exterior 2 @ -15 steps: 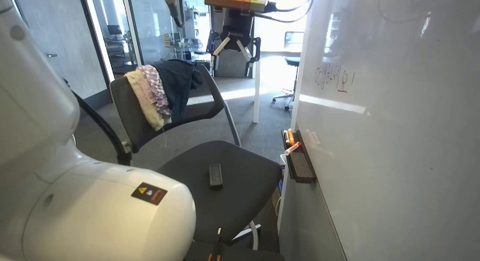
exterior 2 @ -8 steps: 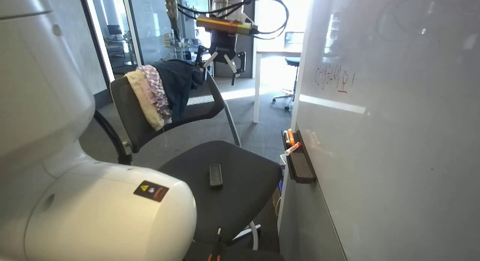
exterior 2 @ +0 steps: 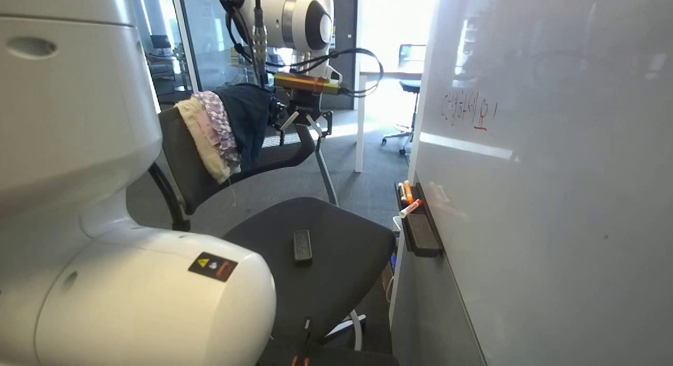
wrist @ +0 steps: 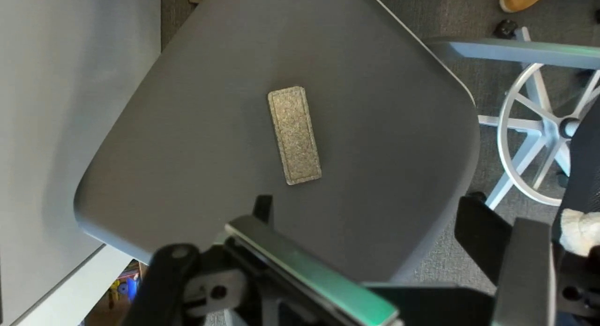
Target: Use the black eraser to wipe the writings on the whiteboard
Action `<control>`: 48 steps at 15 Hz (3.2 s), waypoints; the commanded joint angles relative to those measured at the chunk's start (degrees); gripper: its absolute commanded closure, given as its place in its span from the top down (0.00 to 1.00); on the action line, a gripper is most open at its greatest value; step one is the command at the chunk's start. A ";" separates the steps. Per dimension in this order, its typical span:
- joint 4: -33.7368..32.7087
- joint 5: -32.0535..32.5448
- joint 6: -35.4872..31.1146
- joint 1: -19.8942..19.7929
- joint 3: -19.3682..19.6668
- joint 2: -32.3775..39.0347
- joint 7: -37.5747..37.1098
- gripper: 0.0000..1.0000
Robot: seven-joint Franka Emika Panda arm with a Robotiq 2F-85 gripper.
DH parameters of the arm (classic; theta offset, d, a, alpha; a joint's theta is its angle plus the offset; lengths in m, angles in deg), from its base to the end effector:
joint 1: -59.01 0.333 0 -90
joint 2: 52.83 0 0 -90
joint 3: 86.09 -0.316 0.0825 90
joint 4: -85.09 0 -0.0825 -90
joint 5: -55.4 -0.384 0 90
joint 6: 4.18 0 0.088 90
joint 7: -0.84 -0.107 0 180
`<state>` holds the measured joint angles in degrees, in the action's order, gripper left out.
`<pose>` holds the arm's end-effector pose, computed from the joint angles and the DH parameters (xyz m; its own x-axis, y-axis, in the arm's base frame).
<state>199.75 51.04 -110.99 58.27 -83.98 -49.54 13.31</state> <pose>0.5438 -0.0210 0.4149 0.9737 0.1453 -0.1752 0.1282 -0.9861 -0.1054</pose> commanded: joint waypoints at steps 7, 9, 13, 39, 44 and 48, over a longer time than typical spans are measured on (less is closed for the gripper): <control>8.92 -1.77 -14.09 0.53 -2.66 5.97 -0.32 1.00; 8.23 -1.50 -12.50 0.02 -2.65 6.05 -0.20 1.00; 8.84 -1.51 -13.56 0.30 -3.33 6.95 -0.02 1.00; 10.91 5.15 -34.26 -1.44 -2.48 25.86 0.25 1.00; 10.06 5.33 -34.33 -1.64 -2.67 27.05 0.49 1.00; 8.77 5.23 -35.43 -1.50 -2.96 28.66 0.33 1.00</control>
<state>210.48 55.31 -145.14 57.20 -86.27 -22.72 13.89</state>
